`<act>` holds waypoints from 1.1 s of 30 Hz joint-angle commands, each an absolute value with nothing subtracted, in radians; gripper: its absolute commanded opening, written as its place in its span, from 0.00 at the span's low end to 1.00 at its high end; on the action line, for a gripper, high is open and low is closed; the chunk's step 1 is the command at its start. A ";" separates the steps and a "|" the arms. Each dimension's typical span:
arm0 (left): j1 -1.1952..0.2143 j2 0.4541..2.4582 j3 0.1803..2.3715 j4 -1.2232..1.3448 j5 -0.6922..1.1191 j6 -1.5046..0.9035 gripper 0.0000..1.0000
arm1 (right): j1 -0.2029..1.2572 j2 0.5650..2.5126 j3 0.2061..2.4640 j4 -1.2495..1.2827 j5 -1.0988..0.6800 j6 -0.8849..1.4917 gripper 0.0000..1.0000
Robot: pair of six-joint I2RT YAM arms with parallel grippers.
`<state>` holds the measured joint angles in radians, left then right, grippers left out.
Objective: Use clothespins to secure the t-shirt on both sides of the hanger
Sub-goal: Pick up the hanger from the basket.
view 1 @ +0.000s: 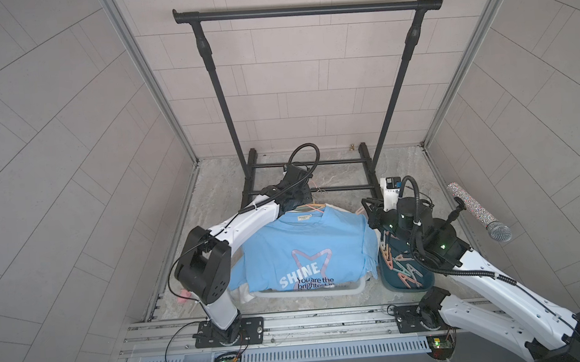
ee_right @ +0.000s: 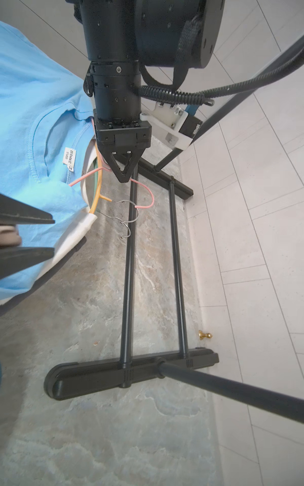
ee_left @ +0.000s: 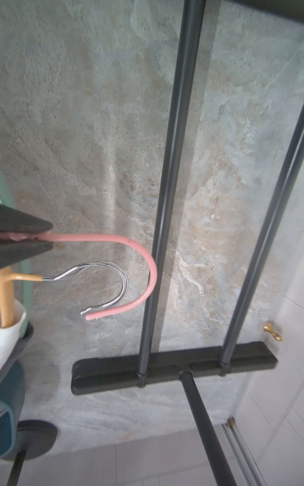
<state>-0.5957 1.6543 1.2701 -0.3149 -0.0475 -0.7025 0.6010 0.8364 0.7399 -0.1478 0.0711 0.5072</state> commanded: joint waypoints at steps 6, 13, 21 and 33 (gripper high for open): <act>-0.590 1.571 1.186 -0.049 0.049 -0.809 0.00 | 0.595 0.852 0.745 -0.086 0.003 0.377 0.00; -0.610 1.627 1.261 -0.127 -0.018 -0.791 0.00 | 0.586 0.850 0.742 -0.082 -0.006 0.326 0.00; -0.641 1.710 1.423 -0.327 -0.308 -0.733 0.00 | 0.575 0.850 0.751 -0.058 -0.007 0.314 0.00; -0.647 1.595 1.338 -0.082 -0.167 -0.742 0.00 | 0.530 0.883 0.742 0.068 -0.103 0.308 0.00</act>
<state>-0.6437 1.6688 1.3540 -0.2039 -0.1982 -0.7509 0.5468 0.8783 0.7399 -0.0051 -0.0498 0.3214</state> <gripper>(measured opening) 0.093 0.149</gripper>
